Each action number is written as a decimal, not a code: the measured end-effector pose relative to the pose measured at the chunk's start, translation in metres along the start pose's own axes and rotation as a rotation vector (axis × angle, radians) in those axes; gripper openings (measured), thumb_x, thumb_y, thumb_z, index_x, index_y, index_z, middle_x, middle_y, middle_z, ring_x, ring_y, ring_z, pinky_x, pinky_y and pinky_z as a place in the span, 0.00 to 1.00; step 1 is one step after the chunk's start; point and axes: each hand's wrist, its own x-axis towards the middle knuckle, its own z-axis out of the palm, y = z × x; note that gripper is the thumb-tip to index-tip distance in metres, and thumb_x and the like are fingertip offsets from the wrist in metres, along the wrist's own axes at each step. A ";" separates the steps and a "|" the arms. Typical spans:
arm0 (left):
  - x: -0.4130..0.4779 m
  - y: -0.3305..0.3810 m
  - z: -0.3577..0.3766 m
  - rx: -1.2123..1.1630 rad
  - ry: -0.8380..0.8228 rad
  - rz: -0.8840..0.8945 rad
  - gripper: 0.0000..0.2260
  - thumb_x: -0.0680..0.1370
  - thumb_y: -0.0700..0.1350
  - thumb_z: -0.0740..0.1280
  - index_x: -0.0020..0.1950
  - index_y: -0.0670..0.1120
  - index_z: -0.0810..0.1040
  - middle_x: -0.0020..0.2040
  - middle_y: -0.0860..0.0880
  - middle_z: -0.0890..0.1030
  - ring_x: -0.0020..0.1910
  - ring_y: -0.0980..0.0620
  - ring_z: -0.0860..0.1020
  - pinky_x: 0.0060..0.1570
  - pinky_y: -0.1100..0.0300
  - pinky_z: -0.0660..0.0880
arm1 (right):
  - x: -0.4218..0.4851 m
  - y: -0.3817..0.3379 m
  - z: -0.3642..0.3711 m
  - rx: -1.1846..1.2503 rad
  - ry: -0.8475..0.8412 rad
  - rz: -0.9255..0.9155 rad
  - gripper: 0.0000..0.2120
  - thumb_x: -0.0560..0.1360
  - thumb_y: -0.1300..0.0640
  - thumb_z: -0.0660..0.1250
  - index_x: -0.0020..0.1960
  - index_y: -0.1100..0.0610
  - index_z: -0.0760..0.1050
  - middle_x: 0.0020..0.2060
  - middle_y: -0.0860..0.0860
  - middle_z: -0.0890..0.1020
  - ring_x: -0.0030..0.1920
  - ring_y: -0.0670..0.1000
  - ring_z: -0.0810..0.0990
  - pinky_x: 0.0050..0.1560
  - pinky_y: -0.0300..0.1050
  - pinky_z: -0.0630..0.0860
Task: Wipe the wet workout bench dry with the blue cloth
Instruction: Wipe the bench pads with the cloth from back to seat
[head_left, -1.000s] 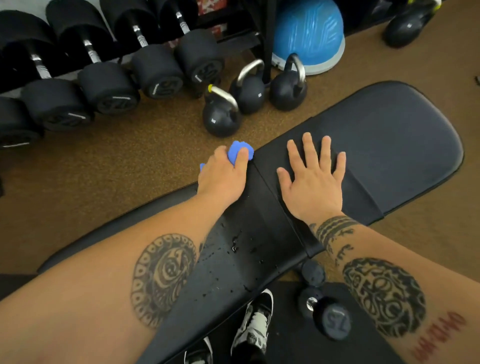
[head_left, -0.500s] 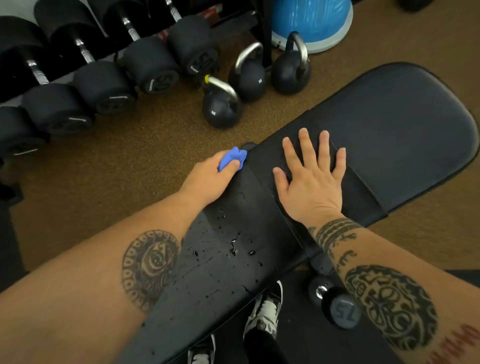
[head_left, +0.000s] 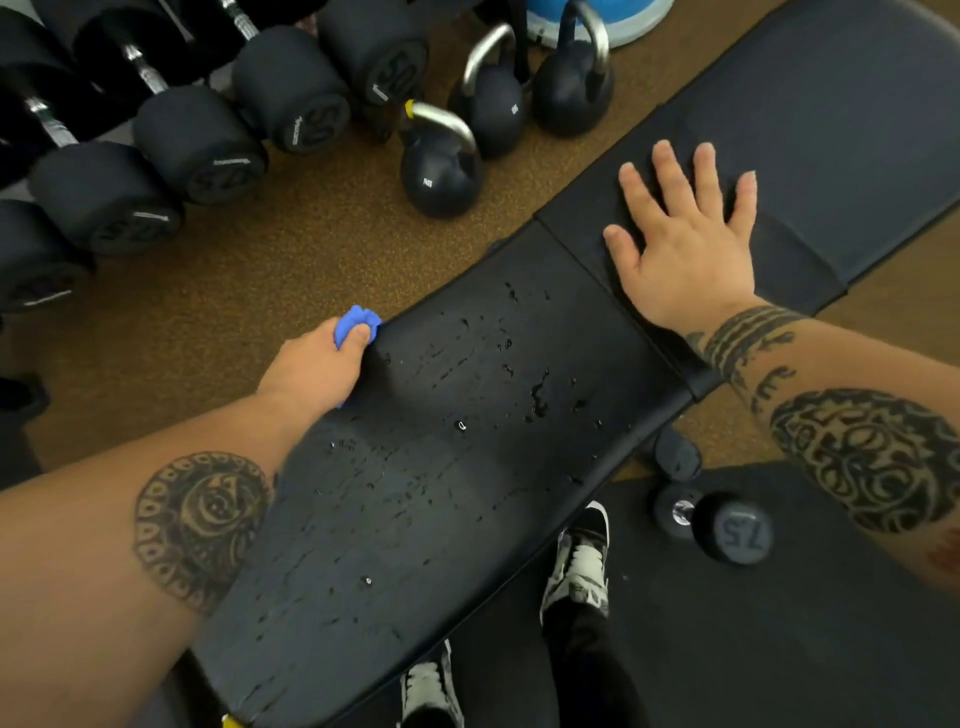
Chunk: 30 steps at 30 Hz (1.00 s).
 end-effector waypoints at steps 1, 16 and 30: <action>0.003 0.000 0.000 0.025 -0.002 -0.003 0.21 0.82 0.61 0.53 0.70 0.55 0.73 0.63 0.42 0.79 0.63 0.39 0.75 0.58 0.52 0.69 | -0.005 -0.005 0.002 0.017 -0.004 0.048 0.30 0.82 0.37 0.44 0.81 0.47 0.50 0.82 0.52 0.49 0.80 0.61 0.43 0.75 0.70 0.41; 0.025 0.140 0.024 -0.126 0.015 0.462 0.18 0.82 0.59 0.57 0.70 0.55 0.70 0.60 0.48 0.79 0.58 0.47 0.76 0.52 0.56 0.67 | -0.059 -0.043 0.029 0.102 0.133 0.242 0.30 0.80 0.38 0.51 0.79 0.51 0.58 0.81 0.50 0.55 0.81 0.58 0.45 0.78 0.64 0.42; -0.007 -0.067 0.005 -0.179 0.009 0.027 0.17 0.83 0.59 0.55 0.65 0.55 0.76 0.55 0.48 0.78 0.53 0.48 0.75 0.53 0.54 0.67 | -0.059 -0.044 0.028 0.098 0.147 0.232 0.31 0.80 0.38 0.50 0.78 0.52 0.58 0.81 0.51 0.55 0.81 0.59 0.45 0.78 0.64 0.42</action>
